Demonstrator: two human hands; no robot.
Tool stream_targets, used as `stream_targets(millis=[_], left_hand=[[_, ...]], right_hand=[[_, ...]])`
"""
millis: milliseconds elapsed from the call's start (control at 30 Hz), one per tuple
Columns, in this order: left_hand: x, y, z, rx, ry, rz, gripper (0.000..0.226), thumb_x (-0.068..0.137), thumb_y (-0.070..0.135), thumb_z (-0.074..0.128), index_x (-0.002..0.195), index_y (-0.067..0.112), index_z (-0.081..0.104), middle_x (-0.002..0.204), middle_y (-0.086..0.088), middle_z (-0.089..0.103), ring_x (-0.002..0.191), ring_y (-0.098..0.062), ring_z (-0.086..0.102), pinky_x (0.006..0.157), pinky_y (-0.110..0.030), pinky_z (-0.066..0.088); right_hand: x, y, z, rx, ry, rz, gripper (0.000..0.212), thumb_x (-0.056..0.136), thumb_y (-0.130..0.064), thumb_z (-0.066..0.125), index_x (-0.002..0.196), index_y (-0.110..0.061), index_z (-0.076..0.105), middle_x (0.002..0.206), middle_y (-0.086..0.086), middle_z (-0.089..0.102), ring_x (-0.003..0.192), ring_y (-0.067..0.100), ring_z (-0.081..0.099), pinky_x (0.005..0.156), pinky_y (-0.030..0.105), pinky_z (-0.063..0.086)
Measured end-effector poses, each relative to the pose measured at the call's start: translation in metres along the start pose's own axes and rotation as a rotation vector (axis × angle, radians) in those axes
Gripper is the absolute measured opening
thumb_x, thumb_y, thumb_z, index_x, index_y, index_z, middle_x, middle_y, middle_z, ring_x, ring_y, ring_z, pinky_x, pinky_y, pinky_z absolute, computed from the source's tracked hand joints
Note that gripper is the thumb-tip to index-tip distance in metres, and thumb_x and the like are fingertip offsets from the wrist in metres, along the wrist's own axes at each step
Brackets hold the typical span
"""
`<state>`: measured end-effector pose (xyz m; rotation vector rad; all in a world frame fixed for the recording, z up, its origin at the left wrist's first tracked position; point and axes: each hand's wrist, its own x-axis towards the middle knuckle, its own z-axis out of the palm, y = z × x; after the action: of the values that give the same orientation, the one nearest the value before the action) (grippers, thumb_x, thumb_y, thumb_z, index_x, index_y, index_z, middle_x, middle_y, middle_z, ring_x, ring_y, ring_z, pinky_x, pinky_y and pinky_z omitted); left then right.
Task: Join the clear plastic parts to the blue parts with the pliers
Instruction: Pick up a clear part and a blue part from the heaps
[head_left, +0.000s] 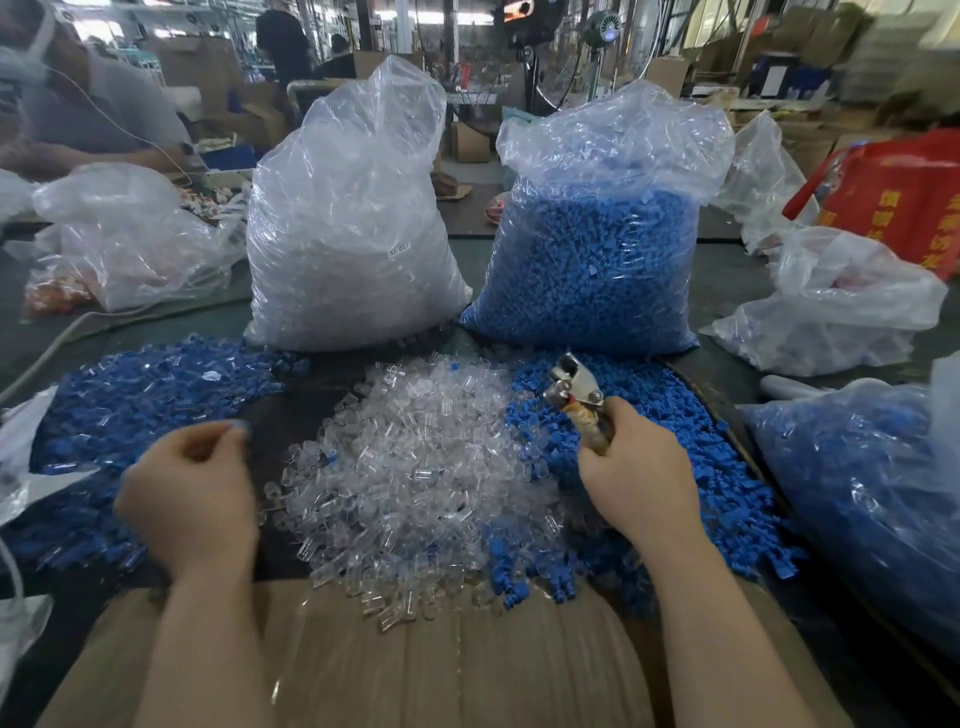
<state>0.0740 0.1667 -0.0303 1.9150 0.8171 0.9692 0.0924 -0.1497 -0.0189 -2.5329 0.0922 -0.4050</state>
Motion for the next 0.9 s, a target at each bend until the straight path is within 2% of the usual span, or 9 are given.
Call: stream_targets(millis=[100, 233, 300, 433, 500, 600, 700, 767, 900], left_hand=[[0.012, -0.02, -0.004, 0.085, 0.043, -0.152, 0.019, 0.09, 0.014, 0.067, 0.107, 0.009, 0.074, 0.102, -0.017, 0.073, 0.095, -0.033, 0.067, 0.092, -0.046, 0.053], [0.006, -0.018, -0.004, 0.161, 0.056, -0.13, 0.022, 0.092, 0.006, 0.061, 0.11, 0.002, 0.073, 0.107, -0.022, 0.071, 0.102, -0.04, 0.065, 0.094, -0.046, 0.051], [0.006, -0.017, -0.006, 0.209, 0.024, -0.13, 0.025, 0.094, 0.004, 0.057, 0.115, 0.0, 0.07, 0.113, -0.026, 0.069, 0.107, -0.043, 0.062, 0.096, -0.049, 0.049], [-0.001, -0.001, -0.002, 0.448, -0.069, 0.071, 0.036, 0.091, 0.014, 0.065, 0.124, 0.0, 0.064, 0.125, -0.031, 0.06, 0.114, -0.049, 0.054, 0.095, -0.054, 0.04], [-0.009, 0.019, 0.006, 0.499, -0.196, 0.197, 0.038, 0.092, 0.03, 0.066, 0.125, 0.013, 0.066, 0.128, -0.023, 0.06, 0.116, -0.043, 0.053, 0.095, -0.051, 0.035], [-0.03, 0.042, 0.023, 0.569, -0.579, 0.252, 0.053, 0.091, 0.059, 0.054, 0.136, 0.032, 0.055, 0.145, -0.007, 0.049, 0.127, -0.03, 0.049, 0.108, -0.05, 0.029], [-0.056, 0.052, 0.038, 0.526, -0.823, 0.276, 0.063, 0.091, 0.062, 0.052, 0.145, 0.032, 0.041, 0.152, -0.004, 0.04, 0.134, -0.028, 0.045, 0.115, -0.054, 0.029], [-0.065, 0.057, 0.042, 0.491, -0.788, 0.366, 0.057, 0.093, 0.054, 0.055, 0.143, 0.029, 0.044, 0.148, -0.003, 0.046, 0.129, -0.026, 0.049, 0.112, -0.049, 0.035], [-0.068, 0.061, 0.041, 0.35, -0.764, 0.44, 0.029, 0.093, 0.038, 0.063, 0.121, 0.031, 0.063, 0.124, 0.005, 0.061, 0.093, -0.004, 0.051, 0.088, -0.027, 0.042]], right_hand=[[0.002, 0.008, -0.001, -0.124, 0.069, 0.111, 0.013, 0.088, -0.027, 0.057, 0.083, -0.025, 0.045, 0.066, -0.007, 0.05, 0.055, 0.01, 0.044, 0.047, 0.028, 0.026], [0.004, 0.014, -0.003, -0.249, 0.053, 0.195, 0.025, 0.089, -0.026, 0.055, 0.073, -0.024, 0.036, 0.066, -0.005, 0.047, 0.054, 0.012, 0.04, 0.046, 0.029, 0.023], [0.003, 0.016, -0.002, -0.305, 0.032, 0.204, 0.019, 0.089, -0.026, 0.055, 0.078, -0.021, 0.041, 0.068, -0.004, 0.046, 0.054, 0.013, 0.039, 0.047, 0.029, 0.024], [0.0, 0.014, 0.001, -0.385, 0.006, 0.2, 0.016, 0.09, -0.029, 0.056, 0.088, -0.018, 0.045, 0.082, 0.0, 0.047, 0.061, 0.022, 0.043, 0.056, 0.032, 0.031], [-0.001, 0.012, 0.002, -0.421, -0.009, 0.188, 0.017, 0.09, -0.03, 0.056, 0.09, -0.018, 0.044, 0.092, 0.002, 0.051, 0.062, 0.023, 0.043, 0.055, 0.031, 0.029], [-0.002, 0.01, 0.004, -0.459, -0.041, 0.161, 0.016, 0.089, -0.03, 0.056, 0.092, -0.018, 0.046, 0.098, 0.002, 0.054, 0.063, 0.022, 0.043, 0.054, 0.031, 0.028], [-0.001, 0.01, 0.005, -0.461, -0.042, 0.145, 0.014, 0.089, -0.03, 0.056, 0.093, -0.018, 0.048, 0.096, 0.001, 0.057, 0.065, 0.022, 0.046, 0.055, 0.032, 0.028], [-0.001, 0.01, 0.005, -0.464, -0.044, 0.134, 0.014, 0.089, -0.029, 0.056, 0.094, -0.019, 0.048, 0.097, 0.001, 0.058, 0.069, 0.023, 0.052, 0.056, 0.032, 0.029], [0.0, 0.011, 0.007, -0.479, -0.07, 0.126, 0.017, 0.089, -0.029, 0.058, 0.1, -0.017, 0.052, 0.099, 0.002, 0.057, 0.076, 0.024, 0.058, 0.06, 0.032, 0.032]])
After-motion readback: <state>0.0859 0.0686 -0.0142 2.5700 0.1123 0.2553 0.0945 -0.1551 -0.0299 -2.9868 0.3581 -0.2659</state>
